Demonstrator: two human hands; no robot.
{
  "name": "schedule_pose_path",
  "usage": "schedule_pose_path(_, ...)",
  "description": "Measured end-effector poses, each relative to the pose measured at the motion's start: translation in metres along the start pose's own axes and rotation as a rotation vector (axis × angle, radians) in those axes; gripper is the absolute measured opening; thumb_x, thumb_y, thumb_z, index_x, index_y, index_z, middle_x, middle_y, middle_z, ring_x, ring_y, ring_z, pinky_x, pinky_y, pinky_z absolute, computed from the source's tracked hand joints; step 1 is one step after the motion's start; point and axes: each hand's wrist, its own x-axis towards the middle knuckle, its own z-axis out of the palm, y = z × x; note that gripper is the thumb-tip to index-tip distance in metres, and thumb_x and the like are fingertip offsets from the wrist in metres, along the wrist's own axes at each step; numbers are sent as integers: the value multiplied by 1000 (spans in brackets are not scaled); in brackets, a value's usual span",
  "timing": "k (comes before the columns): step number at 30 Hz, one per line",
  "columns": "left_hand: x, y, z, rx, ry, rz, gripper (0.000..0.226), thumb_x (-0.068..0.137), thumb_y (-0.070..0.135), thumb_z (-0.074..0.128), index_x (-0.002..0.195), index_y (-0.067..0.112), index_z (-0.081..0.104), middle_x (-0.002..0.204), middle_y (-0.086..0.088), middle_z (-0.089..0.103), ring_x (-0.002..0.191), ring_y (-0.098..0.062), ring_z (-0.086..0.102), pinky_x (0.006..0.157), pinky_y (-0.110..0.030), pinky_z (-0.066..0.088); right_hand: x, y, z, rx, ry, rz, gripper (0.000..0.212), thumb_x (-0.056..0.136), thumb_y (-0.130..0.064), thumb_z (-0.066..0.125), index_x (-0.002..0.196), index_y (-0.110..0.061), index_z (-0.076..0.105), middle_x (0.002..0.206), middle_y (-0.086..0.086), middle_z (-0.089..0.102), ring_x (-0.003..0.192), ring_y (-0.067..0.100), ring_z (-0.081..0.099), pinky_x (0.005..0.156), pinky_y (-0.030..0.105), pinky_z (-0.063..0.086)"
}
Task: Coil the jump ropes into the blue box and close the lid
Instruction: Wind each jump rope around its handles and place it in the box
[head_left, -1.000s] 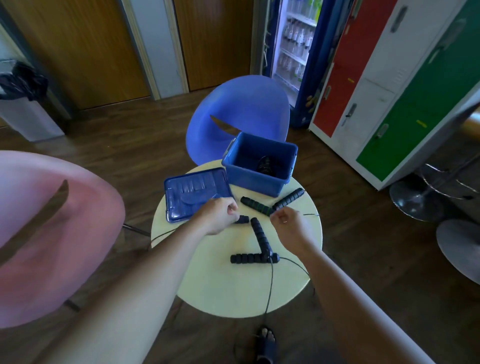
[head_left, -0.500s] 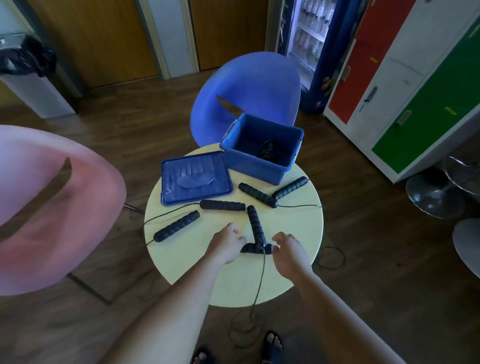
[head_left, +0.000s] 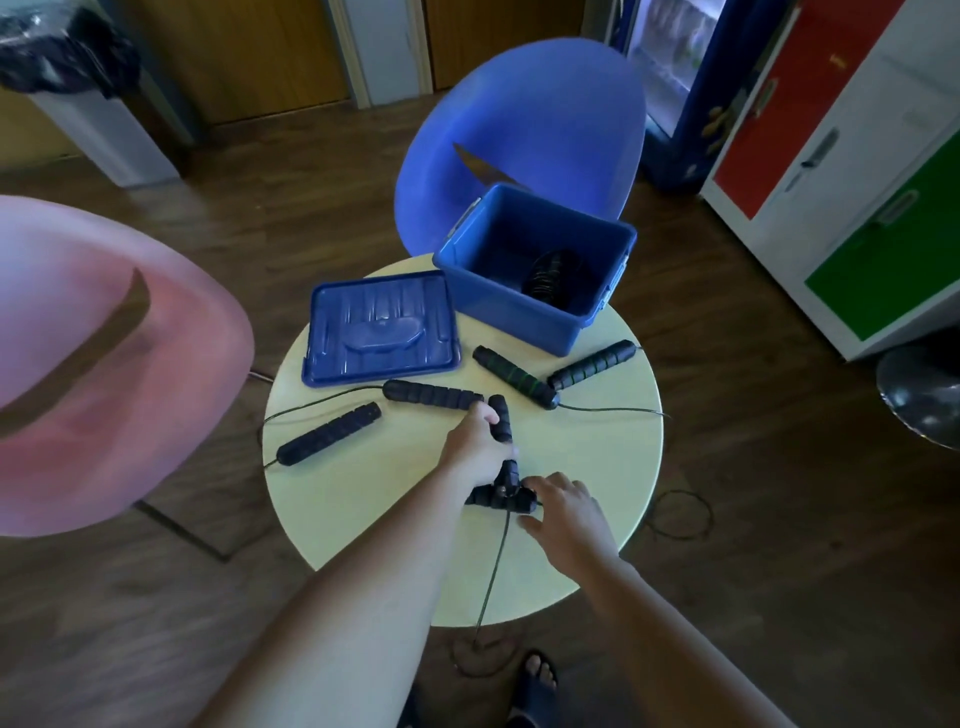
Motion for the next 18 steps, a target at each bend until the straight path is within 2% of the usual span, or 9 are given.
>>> schedule_pose_path(3,-2,-2,-6,-117,18,-38,45,79,20,71,112,31,43,104,-9,62,86,-31,64,82,-48,60,6,0,-1,-27,2,-6,45,98,-37,57,141,-26,48,132,2,56,117,25,52,96,36,44)
schedule_pose_path(6,-10,-5,-19,-201,29,-23,48,74,20,70,109,35,41,104,-10,65,94,-32,67,84,-53,59,7,0,-7,45,-29,22,37,98,-36,58,132,-22,53,124,2,59,109,25,58,90,37,47)
schedule_pose_path(8,-16,-7,-31,-267,42,1,50,71,20,70,108,37,42,105,-8,66,96,-30,67,86,-54,58,6,1,-16,182,-39,80,28,97,-35,60,121,-20,59,114,3,61,97,25,61,80,36,50)
schedule_pose_path(11,-32,-8,-53,-368,50,39,52,71,19,74,110,36,44,107,-7,67,98,-27,69,91,-52,57,0,-1,-35,459,-11,198,22,98,-36,58,111,-18,60,102,2,64,83,19,60,62,30,44)
schedule_pose_path(12,-38,-7,-61,-406,51,58,52,73,16,75,111,34,45,107,-7,68,97,-27,70,91,-52,57,-3,-5,-43,567,8,227,23,99,-36,57,109,-17,59,100,4,66,83,19,63,62,29,44)
schedule_pose_path(15,-61,2,-85,-489,55,148,51,74,13,78,111,32,48,103,-8,72,92,-25,73,91,-51,58,-14,-25,-72,959,61,253,21,100,-32,56,109,-13,60,104,11,67,88,20,70,76,33,52)
schedule_pose_path(18,-86,23,-112,-543,23,260,51,76,12,78,114,29,50,99,-9,74,86,-23,74,91,-45,59,-24,-58,-108,1127,106,165,14,101,-26,57,108,-15,62,101,8,66,86,19,69,77,32,53)
